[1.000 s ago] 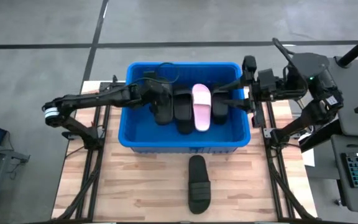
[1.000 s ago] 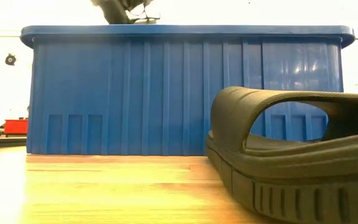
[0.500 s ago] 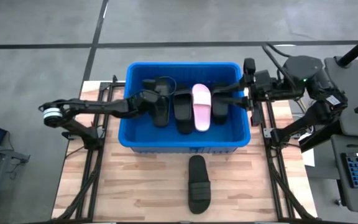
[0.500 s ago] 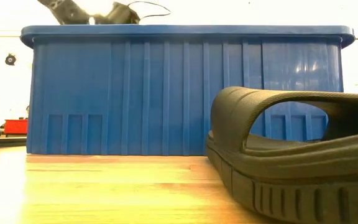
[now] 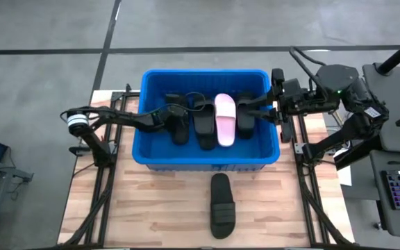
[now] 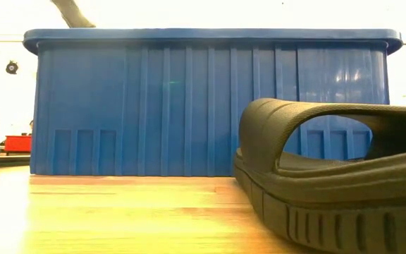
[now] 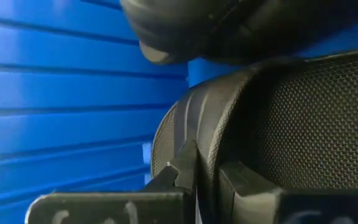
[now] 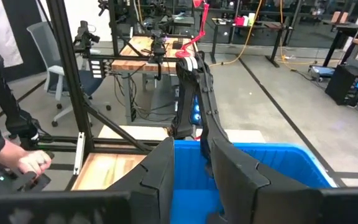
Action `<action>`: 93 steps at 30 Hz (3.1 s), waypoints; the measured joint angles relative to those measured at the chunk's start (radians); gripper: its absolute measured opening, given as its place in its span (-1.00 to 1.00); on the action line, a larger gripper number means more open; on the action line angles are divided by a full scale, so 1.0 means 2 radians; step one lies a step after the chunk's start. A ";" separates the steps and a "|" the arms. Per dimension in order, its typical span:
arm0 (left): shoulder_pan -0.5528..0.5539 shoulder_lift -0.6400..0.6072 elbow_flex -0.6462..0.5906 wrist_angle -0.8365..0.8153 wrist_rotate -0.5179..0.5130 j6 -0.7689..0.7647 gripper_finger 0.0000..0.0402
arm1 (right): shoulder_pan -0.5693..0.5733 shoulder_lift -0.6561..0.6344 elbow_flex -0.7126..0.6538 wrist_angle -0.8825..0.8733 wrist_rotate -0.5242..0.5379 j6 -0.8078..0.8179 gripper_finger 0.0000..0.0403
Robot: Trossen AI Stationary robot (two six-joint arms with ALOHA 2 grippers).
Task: Pick and place slides into bin
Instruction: Put the black slide into the bin
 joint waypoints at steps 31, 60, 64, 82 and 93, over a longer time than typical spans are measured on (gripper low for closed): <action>0.018 0.022 0.013 0.027 0.057 0.000 0.41 | 0.000 -0.016 0.000 0.007 0.000 -0.004 -0.62; -0.090 -0.247 0.163 -0.210 0.148 -0.258 0.70 | 0.000 0.016 0.001 0.034 0.020 0.011 -0.64; -0.118 -0.279 0.170 -0.210 0.217 -0.332 0.70 | 0.001 0.043 0.000 0.032 -0.003 -0.021 -0.64; -0.260 -0.200 0.207 -0.207 0.472 -0.739 0.70 | 0.012 0.042 0.001 -0.069 0.001 0.075 -0.63; -0.321 -0.030 0.292 -0.197 0.470 -0.785 0.70 | 0.012 0.016 0.000 -0.237 0.000 0.072 -0.65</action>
